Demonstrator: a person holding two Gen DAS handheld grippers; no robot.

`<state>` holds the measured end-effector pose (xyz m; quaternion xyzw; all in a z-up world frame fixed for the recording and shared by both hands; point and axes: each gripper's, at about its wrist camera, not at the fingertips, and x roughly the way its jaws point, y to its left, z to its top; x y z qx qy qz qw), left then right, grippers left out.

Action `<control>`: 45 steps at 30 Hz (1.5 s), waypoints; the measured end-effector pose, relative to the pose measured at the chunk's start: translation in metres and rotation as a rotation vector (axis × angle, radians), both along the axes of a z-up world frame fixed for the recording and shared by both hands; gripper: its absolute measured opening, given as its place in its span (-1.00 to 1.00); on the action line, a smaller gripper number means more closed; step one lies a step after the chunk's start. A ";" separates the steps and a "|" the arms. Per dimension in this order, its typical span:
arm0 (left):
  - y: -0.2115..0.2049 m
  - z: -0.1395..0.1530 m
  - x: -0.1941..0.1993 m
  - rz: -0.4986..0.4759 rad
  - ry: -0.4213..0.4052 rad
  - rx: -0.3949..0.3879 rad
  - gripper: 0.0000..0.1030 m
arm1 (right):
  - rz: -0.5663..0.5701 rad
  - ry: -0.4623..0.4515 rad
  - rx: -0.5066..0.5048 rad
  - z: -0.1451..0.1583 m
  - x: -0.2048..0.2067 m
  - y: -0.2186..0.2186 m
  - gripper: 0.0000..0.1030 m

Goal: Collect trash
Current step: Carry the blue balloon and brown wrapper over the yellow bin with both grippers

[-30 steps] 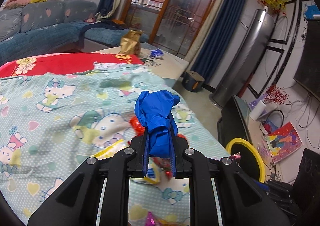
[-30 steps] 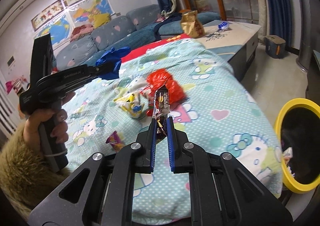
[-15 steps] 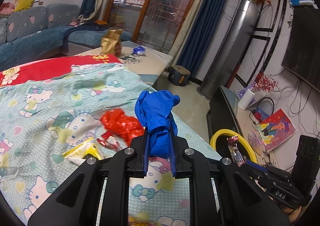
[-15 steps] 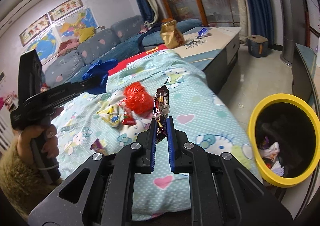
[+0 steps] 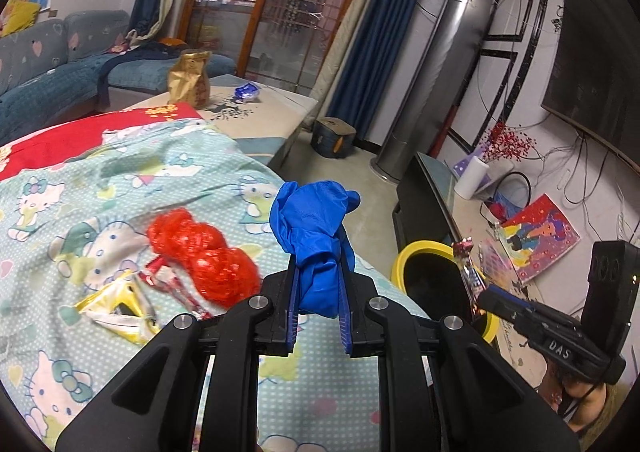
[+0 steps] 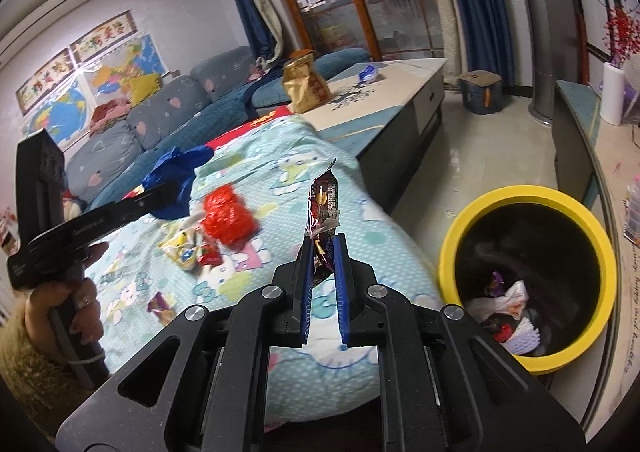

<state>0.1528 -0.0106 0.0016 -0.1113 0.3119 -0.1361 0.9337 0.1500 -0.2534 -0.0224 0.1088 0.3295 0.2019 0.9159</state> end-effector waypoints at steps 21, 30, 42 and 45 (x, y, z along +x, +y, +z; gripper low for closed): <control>-0.078 -0.010 0.009 -0.178 0.021 0.035 -0.70 | -0.170 0.003 -0.032 -0.002 0.012 -0.072 -0.87; -0.118 -0.014 0.014 -0.261 0.026 0.051 -0.70 | -0.240 0.017 -0.032 -0.009 0.019 -0.100 -0.87; -0.171 -0.030 0.019 -0.386 0.049 0.095 -0.70 | -0.352 0.046 -0.035 -0.022 0.021 -0.141 -0.87; -0.182 -0.033 0.019 -0.412 0.051 0.112 -0.70 | -0.373 0.052 -0.034 -0.023 0.022 -0.148 -0.87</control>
